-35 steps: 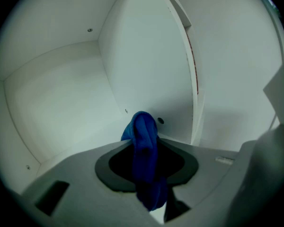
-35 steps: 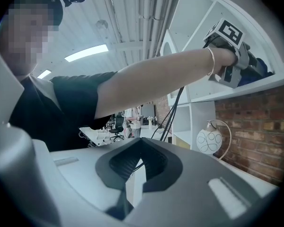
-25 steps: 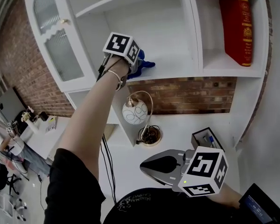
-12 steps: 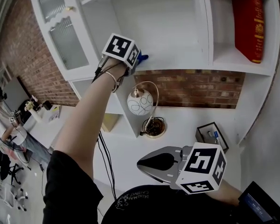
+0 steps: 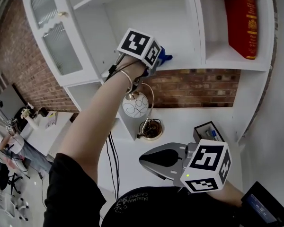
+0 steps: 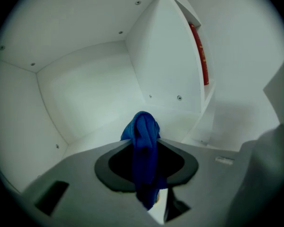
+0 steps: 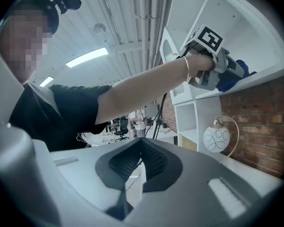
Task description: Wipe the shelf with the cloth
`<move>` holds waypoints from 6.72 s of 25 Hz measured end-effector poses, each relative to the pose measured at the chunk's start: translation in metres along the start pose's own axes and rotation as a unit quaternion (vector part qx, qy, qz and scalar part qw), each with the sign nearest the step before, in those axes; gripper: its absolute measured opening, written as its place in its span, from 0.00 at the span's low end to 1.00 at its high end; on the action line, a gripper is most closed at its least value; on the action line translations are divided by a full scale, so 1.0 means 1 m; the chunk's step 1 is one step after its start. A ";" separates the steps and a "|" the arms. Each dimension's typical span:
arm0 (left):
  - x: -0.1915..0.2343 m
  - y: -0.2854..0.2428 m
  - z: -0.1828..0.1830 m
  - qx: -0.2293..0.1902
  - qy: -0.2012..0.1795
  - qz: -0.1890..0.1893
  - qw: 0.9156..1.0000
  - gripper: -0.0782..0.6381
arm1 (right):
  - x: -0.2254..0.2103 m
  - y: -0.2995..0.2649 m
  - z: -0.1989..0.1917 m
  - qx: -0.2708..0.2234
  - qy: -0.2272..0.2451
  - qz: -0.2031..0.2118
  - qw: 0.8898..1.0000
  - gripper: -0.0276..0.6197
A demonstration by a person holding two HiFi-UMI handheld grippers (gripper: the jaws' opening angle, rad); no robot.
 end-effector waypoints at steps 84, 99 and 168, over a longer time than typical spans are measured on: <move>0.151 0.016 0.176 -0.528 0.013 0.028 0.849 0.27 | -0.135 -0.008 0.108 0.038 0.069 -0.378 0.923 0.05; 0.257 0.035 0.059 -0.448 0.194 0.144 0.861 0.27 | -0.115 -0.058 0.110 0.041 0.110 -0.292 0.949 0.05; 0.103 -0.115 0.132 -0.223 0.047 -0.114 0.967 0.27 | -0.133 -0.007 0.096 -0.006 0.077 -0.280 0.957 0.05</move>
Point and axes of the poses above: the fingertips, and each gripper's own axes: y backward along the fingers, x to its left, z out of its top, the point moved 3 cm from there along y, backward along the fingers, and after that the axes turned 12 degrees about -z, right-handed, at the moved point
